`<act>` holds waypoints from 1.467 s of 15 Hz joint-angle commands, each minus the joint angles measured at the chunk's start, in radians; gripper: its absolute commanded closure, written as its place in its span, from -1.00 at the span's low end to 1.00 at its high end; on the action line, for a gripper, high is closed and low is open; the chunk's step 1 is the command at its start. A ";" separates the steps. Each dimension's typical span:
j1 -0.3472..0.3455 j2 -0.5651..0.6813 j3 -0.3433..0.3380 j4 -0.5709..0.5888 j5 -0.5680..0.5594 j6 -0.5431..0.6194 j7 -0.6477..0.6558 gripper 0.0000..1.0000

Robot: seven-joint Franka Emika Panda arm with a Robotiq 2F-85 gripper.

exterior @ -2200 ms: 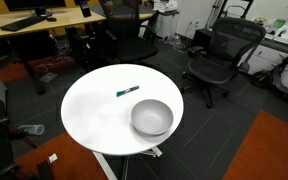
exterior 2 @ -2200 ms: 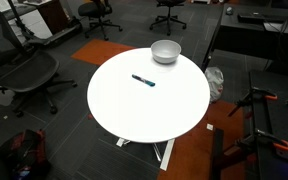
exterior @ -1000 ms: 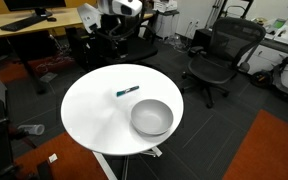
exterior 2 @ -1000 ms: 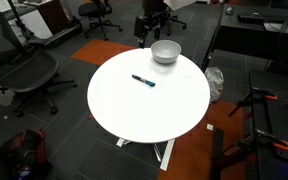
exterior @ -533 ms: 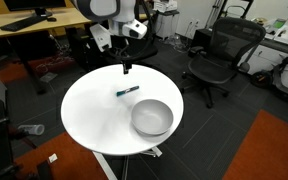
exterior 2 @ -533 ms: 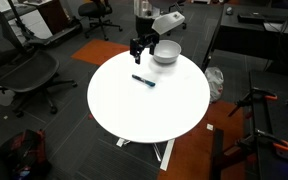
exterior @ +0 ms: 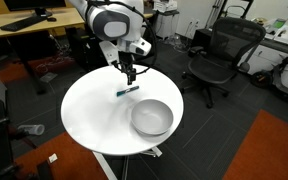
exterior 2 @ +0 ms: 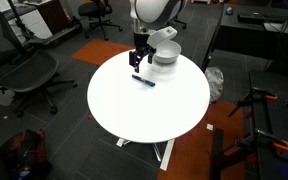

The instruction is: Pick up the marker and put it in the bowl

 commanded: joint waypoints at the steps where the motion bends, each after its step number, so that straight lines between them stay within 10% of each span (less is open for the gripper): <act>1: -0.008 0.077 0.003 0.090 0.003 -0.016 0.002 -1.00; 14: -0.008 0.241 -0.001 0.256 -0.003 -0.070 0.023 -1.00; 22: -0.011 0.264 0.001 0.284 0.000 -0.078 0.022 0.44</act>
